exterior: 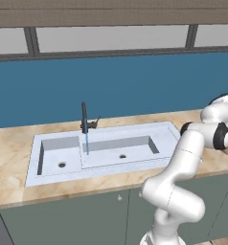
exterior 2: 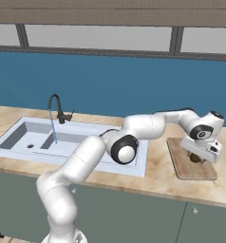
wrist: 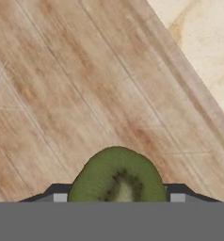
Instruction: Pick the kiwi from the sink and place it on the cutting board to airdry. Then turn off the sink faucet.
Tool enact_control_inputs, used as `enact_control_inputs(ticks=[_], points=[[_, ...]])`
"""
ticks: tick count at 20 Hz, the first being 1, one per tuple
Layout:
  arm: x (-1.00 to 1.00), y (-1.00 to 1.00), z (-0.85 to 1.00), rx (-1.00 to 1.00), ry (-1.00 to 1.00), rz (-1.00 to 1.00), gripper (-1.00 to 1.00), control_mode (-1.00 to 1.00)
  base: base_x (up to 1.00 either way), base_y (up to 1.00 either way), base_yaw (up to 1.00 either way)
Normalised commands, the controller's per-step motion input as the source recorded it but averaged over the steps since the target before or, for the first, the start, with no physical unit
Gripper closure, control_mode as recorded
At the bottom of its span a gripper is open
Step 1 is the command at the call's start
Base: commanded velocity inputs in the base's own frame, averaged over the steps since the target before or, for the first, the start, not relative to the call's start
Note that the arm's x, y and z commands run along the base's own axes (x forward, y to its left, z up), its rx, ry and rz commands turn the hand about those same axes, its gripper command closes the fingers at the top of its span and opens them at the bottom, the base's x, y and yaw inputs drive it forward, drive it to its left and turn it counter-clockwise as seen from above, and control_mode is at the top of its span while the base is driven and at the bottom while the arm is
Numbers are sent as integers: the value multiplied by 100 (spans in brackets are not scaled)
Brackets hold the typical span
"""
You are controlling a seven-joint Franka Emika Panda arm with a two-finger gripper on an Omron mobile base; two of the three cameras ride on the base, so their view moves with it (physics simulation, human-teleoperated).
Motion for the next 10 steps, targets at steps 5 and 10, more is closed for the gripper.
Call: enact_control_inputs(ticks=[5,10], points=[[3,0,-9,2,3,0,100,-100,0,0,0],[4,0,-7,1,3,0,100,-100,0,0,0]])
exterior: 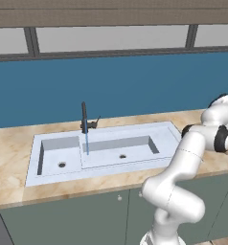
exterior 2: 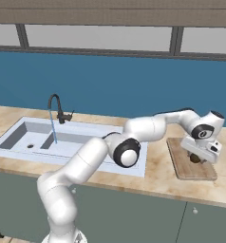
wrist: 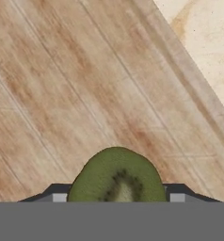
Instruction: Pick the kiwi from the sink and place it on the cutting board to airdry. Then turn off the sink faucet.
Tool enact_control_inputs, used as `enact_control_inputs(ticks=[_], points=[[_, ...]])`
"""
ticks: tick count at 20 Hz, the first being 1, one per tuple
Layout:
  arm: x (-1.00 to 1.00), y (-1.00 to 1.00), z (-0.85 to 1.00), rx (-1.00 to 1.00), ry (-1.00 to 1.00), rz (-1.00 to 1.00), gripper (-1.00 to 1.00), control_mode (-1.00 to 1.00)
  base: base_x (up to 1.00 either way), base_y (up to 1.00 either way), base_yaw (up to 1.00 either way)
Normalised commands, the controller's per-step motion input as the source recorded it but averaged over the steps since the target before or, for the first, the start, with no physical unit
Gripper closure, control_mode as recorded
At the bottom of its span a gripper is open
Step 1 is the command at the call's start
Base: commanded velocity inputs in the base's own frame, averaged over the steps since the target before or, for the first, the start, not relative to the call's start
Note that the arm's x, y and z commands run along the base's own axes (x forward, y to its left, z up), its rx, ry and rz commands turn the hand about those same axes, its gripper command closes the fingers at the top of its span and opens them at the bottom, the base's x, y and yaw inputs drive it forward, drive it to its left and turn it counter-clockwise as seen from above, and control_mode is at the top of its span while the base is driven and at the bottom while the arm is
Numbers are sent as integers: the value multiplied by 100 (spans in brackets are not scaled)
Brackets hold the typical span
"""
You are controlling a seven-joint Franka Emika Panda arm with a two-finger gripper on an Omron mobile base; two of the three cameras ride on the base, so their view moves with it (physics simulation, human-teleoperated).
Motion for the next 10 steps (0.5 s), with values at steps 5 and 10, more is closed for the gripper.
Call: enact_control_inputs(ticks=[5,10], points=[[1,0,0,0,2,0,-100,-100,0,0,0],[-22,12,31,0,-10,3,-100,-100,0,0,0]])
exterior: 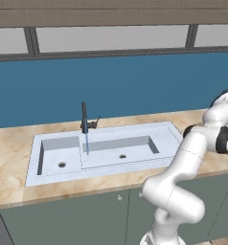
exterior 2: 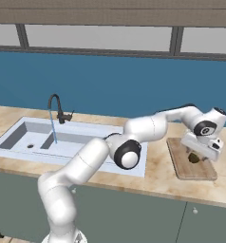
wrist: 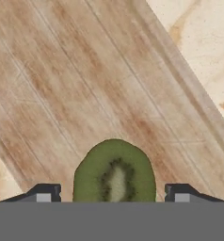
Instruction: Pick the kiwi from the sink and place it on the cutting board to airdry. Then turn off the sink faucet.
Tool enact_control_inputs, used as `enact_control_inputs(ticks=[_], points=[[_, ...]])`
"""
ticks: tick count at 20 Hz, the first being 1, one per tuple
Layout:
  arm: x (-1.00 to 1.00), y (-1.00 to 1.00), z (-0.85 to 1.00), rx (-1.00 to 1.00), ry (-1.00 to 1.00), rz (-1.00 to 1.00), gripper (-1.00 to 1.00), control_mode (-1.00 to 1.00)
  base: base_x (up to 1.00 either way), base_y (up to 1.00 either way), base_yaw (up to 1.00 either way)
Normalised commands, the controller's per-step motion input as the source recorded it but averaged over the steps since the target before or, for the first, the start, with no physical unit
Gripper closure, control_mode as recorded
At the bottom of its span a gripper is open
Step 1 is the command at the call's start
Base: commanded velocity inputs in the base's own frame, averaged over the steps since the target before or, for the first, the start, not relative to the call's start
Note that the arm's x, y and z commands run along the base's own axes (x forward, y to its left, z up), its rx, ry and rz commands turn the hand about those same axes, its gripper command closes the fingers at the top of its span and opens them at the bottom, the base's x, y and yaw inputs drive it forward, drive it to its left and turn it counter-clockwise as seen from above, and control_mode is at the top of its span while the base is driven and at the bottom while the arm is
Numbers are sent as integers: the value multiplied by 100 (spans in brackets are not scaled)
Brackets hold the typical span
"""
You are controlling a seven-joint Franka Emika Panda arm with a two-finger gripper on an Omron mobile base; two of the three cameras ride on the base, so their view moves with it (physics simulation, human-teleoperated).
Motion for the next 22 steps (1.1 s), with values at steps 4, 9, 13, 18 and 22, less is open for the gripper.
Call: enact_control_inputs(ticks=[4,9,13,18,22], points=[[-19,7,46,0,-10,3,-100,-100,0,0,0],[-19,14,48,0,-6,5,-100,-100,0,0,0],[-58,53,31,-2,-14,12,-100,-100,0,0,0],[-72,92,2,-16,-13,17,-100,-100,0,0,0],[-58,98,0,-28,-37,15,-100,-100,0,0,0]])
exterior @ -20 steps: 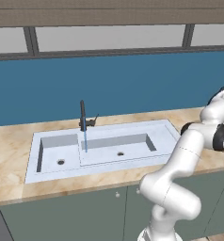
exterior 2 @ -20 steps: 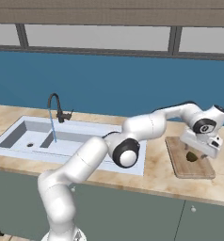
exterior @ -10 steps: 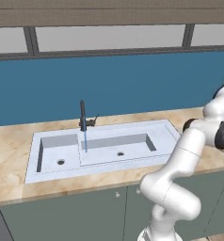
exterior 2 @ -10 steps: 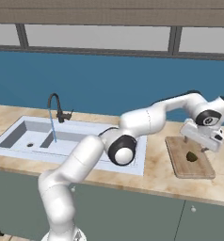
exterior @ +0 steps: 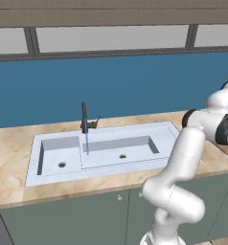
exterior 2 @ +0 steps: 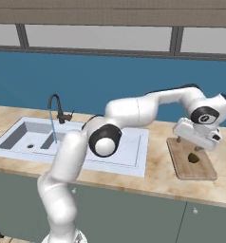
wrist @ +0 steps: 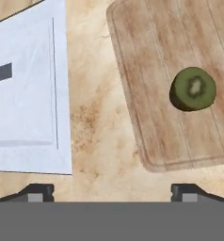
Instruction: Pick the kiwi from the sink and place it on the cutting board to airdry. Then turn off the sink faucet.
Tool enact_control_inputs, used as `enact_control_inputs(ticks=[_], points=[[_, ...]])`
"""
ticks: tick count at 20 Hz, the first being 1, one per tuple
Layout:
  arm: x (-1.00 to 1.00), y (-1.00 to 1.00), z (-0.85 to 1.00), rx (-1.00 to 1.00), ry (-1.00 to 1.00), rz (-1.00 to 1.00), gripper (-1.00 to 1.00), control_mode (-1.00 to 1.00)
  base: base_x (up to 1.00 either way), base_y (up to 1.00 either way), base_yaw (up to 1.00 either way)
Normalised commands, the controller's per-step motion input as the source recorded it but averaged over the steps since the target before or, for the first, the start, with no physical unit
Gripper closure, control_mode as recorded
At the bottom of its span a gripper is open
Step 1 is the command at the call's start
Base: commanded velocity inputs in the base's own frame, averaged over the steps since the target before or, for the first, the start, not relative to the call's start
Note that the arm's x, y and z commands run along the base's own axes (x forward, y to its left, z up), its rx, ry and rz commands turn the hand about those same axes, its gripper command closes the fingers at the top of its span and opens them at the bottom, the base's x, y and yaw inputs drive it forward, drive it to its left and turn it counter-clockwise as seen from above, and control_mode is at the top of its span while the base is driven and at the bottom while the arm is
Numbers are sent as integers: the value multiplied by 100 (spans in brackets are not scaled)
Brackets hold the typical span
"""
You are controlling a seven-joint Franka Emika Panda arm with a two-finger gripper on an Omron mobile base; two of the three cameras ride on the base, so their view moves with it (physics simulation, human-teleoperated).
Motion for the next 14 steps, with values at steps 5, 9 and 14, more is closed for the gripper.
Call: enact_control_inputs(ticks=[5,9,14], points=[[-41,86,0,-32,-56,15,-100,-100,0,0,0],[-41,74,6,-30,-58,15,-100,-100,0,0,0],[-45,22,82,-10,-23,12,-100,-100,0,0,0]])
